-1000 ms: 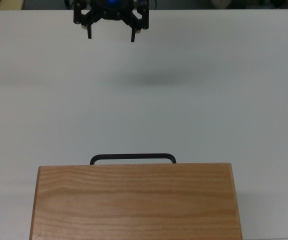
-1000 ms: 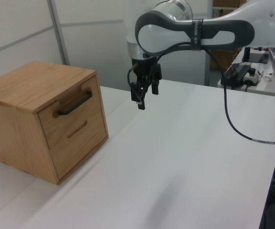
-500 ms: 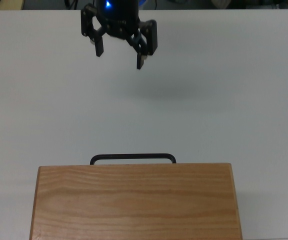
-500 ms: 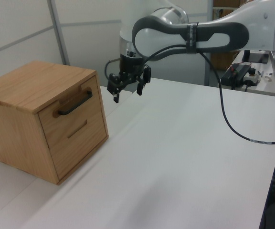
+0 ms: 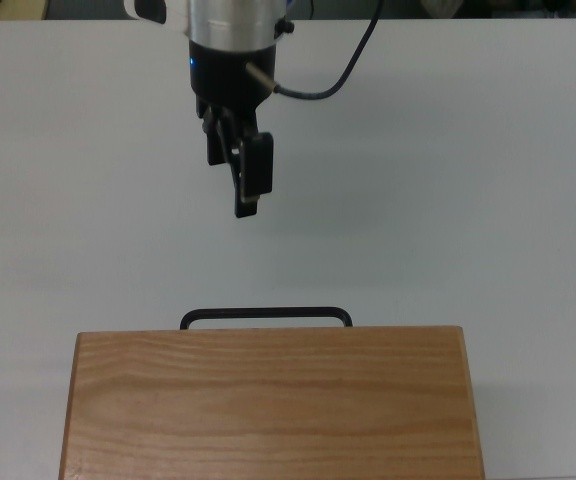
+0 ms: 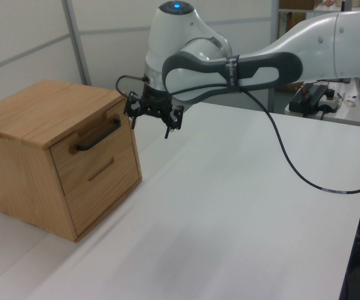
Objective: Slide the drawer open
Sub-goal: 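Lower the gripper onto the black handle and close it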
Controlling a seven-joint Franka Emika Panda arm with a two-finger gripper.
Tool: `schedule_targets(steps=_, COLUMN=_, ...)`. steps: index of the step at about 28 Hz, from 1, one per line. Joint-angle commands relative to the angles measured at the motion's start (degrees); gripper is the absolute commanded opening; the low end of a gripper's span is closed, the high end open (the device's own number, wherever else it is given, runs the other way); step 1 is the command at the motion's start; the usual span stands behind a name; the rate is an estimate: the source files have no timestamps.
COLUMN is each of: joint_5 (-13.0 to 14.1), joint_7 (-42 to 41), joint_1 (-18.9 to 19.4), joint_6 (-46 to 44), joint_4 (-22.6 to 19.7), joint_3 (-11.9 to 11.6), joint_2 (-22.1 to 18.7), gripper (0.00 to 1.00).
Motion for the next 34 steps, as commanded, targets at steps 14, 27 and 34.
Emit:
schedule_targets(steps=14, joint_5=-1.5, joint_7=12.7, joint_1=0.5, joint_6=11.6, joint_4=11.1, joint_3=2.0, joint_2=11.4, gripper=0.94)
schedule_targets(steps=27, joint_5=-4.8, joint_7=13.5, joint_1=1.9, joint_6=14.5, joint_4=18.1, joint_3=2.0, joint_2=18.3, gripper=0.82)
schedule_targets(steps=34, joint_5=-6.8, joint_7=13.5, joint_1=2.0, joint_6=14.5, joint_4=18.4, joint_3=1.8, joint_2=19.8, gripper=0.42)
